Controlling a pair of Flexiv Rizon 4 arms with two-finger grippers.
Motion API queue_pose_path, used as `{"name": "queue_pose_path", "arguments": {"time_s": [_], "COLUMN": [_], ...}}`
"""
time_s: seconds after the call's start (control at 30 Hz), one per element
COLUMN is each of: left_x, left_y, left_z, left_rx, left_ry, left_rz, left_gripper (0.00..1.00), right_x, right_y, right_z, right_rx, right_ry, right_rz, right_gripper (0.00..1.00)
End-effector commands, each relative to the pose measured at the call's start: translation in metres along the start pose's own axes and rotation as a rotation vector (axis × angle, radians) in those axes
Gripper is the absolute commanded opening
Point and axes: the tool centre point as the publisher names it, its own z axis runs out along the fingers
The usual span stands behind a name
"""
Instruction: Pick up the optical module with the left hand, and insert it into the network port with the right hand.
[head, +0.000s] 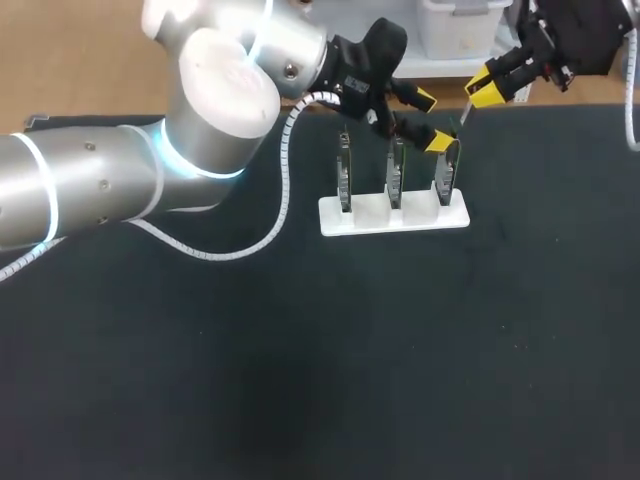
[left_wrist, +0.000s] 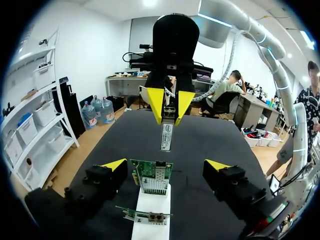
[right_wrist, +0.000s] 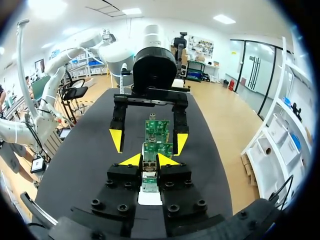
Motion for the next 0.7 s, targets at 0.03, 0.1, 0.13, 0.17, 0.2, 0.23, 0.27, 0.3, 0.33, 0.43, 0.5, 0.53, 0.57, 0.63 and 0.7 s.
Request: {"name": "queue_pose_path", "arguments": {"time_s": [0.03, 0.1, 0.13, 0.17, 0.2, 0.23, 0.27, 0.3, 0.33, 0.43, 0.5, 0.53, 0.57, 0.63, 0.7], "left_x": [0.0013, 0.0019, 0.0020, 0.0021, 0.0022, 0.0023, 0.0023, 0.0023, 0.0021, 0.0018, 0.0017, 0.0016, 0.0016, 0.0016, 0.0010], "left_y": [-0.0066, -0.0081, -0.0089, -0.0095, -0.0100, -0.0104, -0.0106, -0.0108, -0.0111, -0.0114, -0.0115, -0.0118, -0.0121, -0.0121, -0.0118], "left_z": [-0.0003, 0.0005, 0.0010, 0.0014, 0.0018, 0.0020, 0.0021, 0.0021, 0.0021, 0.0019, 0.0018, 0.0018, 0.0021, 0.0026, 0.0036], "left_rx": [-0.012, -0.013, -0.013, -0.013, -0.012, -0.011, -0.010, -0.010, -0.009, -0.005, -0.004, -0.003, -0.002, -0.001, 0.001], "left_ry": [-0.005, -0.009, -0.010, -0.011, -0.011, -0.011, -0.011, -0.011, -0.010, -0.009, -0.008, -0.006, -0.005, -0.005, -0.004], "left_rz": [-0.002, -0.004, -0.004, -0.004, -0.005, -0.006, -0.006, -0.005, -0.004, -0.003, -0.004, -0.004, -0.004, -0.005, -0.005], "left_gripper": [1.00, 1.00, 1.00, 1.00, 1.00, 1.00, 1.00, 1.00, 1.00, 1.00, 1.00, 1.00, 1.00, 1.00, 1.00], "right_x": [-0.0011, -0.0021, -0.0023, -0.0025, -0.0027, -0.0030, -0.0031, -0.0032, -0.0033, -0.0033, -0.0030, -0.0030, -0.0027, -0.0022, -0.0018], "right_y": [0.0017, 0.0024, 0.0027, 0.0029, 0.0033, 0.0037, 0.0040, 0.0041, 0.0045, 0.0049, 0.0055, 0.0056, 0.0057, 0.0060, 0.0063], "right_z": [0.0011, 0.0012, 0.0013, 0.0014, 0.0015, 0.0015, 0.0016, 0.0016, 0.0015, 0.0013, 0.0008, 0.0006, 0.0004, 0.0000, -0.0004], "right_rx": [0.002, 0.002, 0.002, 0.002, 0.001, 0.001, 0.000, -0.001, -0.001, -0.002, -0.002, -0.002, -0.002, -0.003, -0.004], "right_ry": [0.002, 0.000, 0.000, 0.000, -0.001, -0.001, -0.001, -0.001, -0.001, -0.001, 0.000, 0.000, 0.000, 0.001, 0.001], "right_rz": [-0.003, -0.005, -0.006, -0.007, -0.008, -0.009, -0.010, -0.011, -0.012, -0.014, -0.015, -0.015, -0.016, -0.016, -0.016], "right_gripper": [0.00, 0.00, 0.00, 0.00, 0.00, 0.00, 0.00, 0.00, 0.00, 0.00, 0.00, 0.00, 0.00, 0.00, 0.00]}}
